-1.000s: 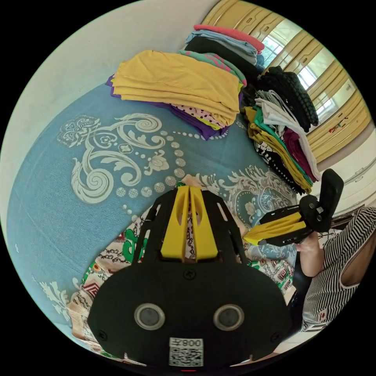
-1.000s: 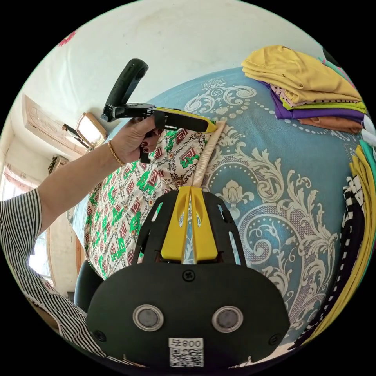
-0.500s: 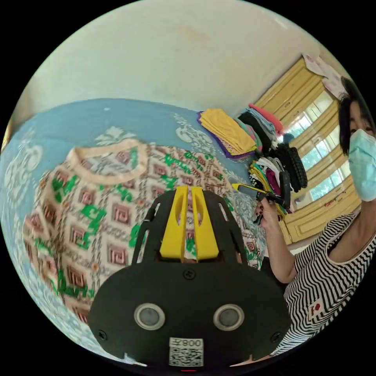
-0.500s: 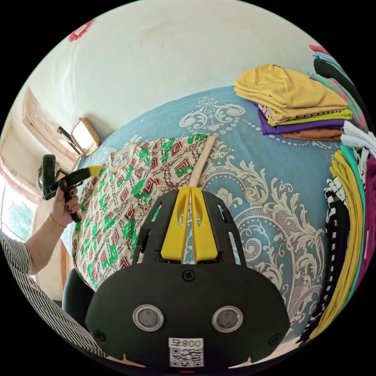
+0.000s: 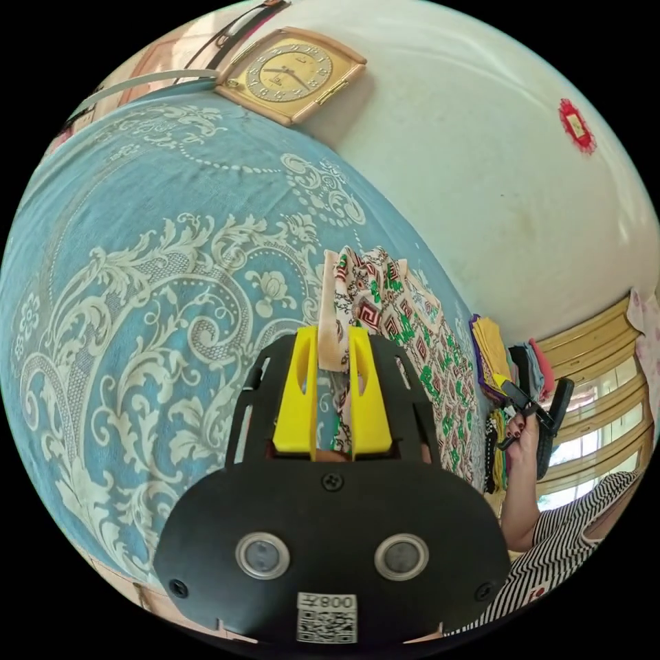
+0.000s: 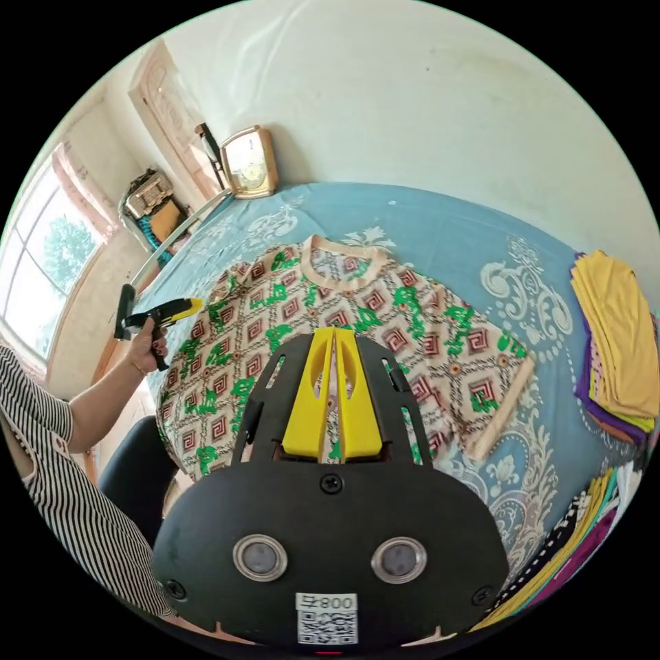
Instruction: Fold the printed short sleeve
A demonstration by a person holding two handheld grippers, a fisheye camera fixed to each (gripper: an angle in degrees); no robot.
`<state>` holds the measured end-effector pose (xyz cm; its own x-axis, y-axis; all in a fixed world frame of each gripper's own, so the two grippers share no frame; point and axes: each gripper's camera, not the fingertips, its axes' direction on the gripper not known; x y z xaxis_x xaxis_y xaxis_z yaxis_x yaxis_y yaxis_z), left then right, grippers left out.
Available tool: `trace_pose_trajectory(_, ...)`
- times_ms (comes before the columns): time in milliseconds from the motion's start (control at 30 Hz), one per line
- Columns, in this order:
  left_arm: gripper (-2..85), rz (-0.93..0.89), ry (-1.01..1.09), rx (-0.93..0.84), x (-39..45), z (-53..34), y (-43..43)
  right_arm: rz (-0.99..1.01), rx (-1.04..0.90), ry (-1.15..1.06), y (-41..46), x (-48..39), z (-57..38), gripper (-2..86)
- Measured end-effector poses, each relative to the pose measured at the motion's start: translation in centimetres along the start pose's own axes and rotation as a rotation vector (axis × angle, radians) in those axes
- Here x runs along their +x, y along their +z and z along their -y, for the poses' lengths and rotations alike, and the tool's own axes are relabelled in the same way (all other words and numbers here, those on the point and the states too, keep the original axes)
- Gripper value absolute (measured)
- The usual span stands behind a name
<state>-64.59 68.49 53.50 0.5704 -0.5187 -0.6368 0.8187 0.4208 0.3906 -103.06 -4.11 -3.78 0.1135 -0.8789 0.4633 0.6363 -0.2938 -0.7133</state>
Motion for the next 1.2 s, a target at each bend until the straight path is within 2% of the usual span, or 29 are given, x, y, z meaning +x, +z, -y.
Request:
trace_pose_trajectory(67, 2.7, -0.053, 0.037, -0.027, -1.1, -0.5, 0.4, 0.042, -0.034, -0.061, 1.8, -3.3, 3.7, 0.7)
trace_pose_trajectory(333, 0.8, -0.014, 0.17, -0.012, -3.8, -4.6, -0.9, 0.131, -0.196, -0.361, 11.4, -19.2, 21.1, 4.9)
trace_pose_trajectory(467, 0.9, 0.004, 0.232, -0.041, -5.1, -5.5, -1.2, 0.096, -0.312, -0.531, 17.8, -28.0, 28.6, 5.9)
trace_pose_trajectory(600, 1.3, 0.015, 0.256, -0.06, -6.6, -6.7, -1.4, 0.029, -0.41, -0.611, 23.2, -34.0, 33.2, 6.2)
trace_pose_trajectory(800, 2.9, -0.015, 0.256, -0.047, -9.8, -8.5, -3.6, -0.129, -0.542, -0.662, 29.0, -38.6, 36.0, 6.3)
trace_pose_trajectory(933, 4.3, 0.1, 0.261, -0.018, -11.2, -9.5, -5.9, -0.126, -0.531, -0.65, 29.6, -40.2, 37.8, 6.0)
trace_pose_trajectory(1000, 4.8, 0.164, 0.251, -0.067, -12.4, -10.0, -5.6, -0.124, -0.532, -0.647, 29.9, -41.0, 39.0, 5.9)
trace_pose_trajectory(1067, 4.7, 0.15, 0.25, -0.127, -13.0, -10.3, -4.6, -0.12, -0.533, -0.645, 30.1, -41.5, 39.9, 5.8)
trace_pose_trajectory(1200, 2.5, 0.168, 0.278, -0.131, -13.6, -11.0, -4.7, -0.113, -0.524, -0.652, 30.3, -42.3, 41.5, 4.6)
